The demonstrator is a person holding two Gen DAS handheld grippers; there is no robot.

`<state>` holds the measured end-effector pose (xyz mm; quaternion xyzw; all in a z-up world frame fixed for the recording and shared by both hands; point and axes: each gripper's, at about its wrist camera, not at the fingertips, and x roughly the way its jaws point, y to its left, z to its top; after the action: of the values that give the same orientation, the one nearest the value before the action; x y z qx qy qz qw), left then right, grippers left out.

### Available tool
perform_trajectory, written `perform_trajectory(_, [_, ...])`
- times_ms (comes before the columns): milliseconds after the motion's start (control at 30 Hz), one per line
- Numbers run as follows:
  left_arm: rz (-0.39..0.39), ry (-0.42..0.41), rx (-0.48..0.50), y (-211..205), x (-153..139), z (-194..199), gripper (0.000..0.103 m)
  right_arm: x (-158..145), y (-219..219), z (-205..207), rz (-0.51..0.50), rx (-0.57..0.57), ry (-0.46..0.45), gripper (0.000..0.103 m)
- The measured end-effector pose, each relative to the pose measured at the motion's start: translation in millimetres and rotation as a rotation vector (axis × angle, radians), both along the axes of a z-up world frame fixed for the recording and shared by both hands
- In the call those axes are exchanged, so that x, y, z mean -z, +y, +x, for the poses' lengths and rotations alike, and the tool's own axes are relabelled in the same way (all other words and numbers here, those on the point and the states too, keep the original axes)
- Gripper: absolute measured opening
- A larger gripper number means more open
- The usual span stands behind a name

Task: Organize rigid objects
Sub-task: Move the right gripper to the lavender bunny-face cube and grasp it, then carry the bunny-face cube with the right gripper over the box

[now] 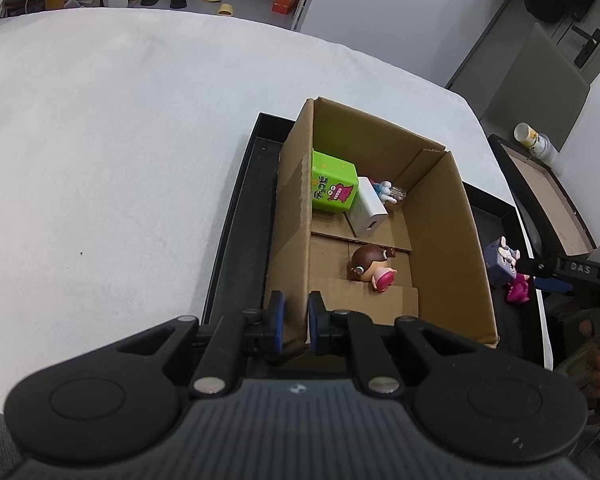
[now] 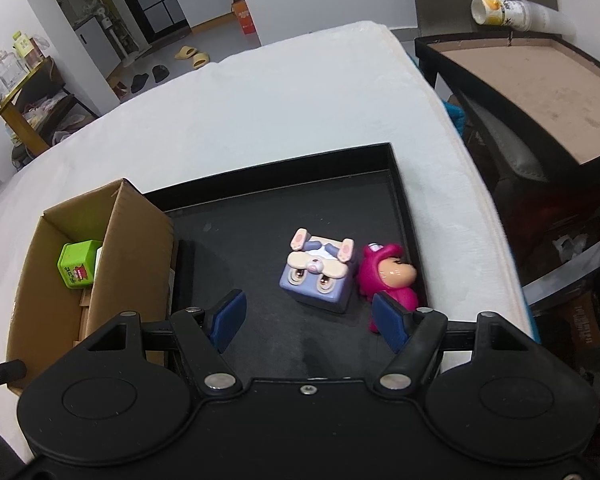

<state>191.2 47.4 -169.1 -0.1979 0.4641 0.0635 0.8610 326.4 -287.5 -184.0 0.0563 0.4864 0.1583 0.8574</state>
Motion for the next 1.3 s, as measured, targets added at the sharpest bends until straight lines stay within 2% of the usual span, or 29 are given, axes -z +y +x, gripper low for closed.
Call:
perform_trajectory(333, [0.001, 0.0, 0.004, 2.0, 2.1, 0.5, 0.011, 15.5, 15.6, 16.6, 0.002, 0.043, 0.018, 0.069])
perform_trajectory(600, [0.011, -0.005, 0.002, 0.4, 0.5, -1.0, 0.011, 28.9, 21.3, 26.2, 0.009, 0.114, 0.067, 0.067])
perform_trajectory(833, [0.002, -0.008, 0.002, 2.2, -0.1, -1.7, 0.012, 37.2, 27.9, 36.0, -0.027, 0.155, 0.084, 0.066])
perform_trajectory(933, [0.004, -0.009, 0.004, 1.7, -0.9, -2.0, 0.012, 39.6, 32.3, 37.3, -0.057, 0.168, 0.089, 0.06])
perform_trajectory(967, [0.004, -0.009, 0.004, 1.6, -1.2, -2.2, 0.012, 40.7, 32.8, 37.8, -0.074, 0.178, 0.092, 0.05])
perform_trajectory(1000, [0.004, -0.008, 0.003, 1.6, -1.2, -2.2, 0.012, 41.8, 33.1, 37.8, -0.097, 0.189, 0.098, 0.048])
perform_trajectory(1300, [0.003, -0.007, -0.007, 1.1, -2.9, -2.5, 0.012, 35.7, 27.5, 23.8, -0.095, 0.156, 0.129, 0.043])
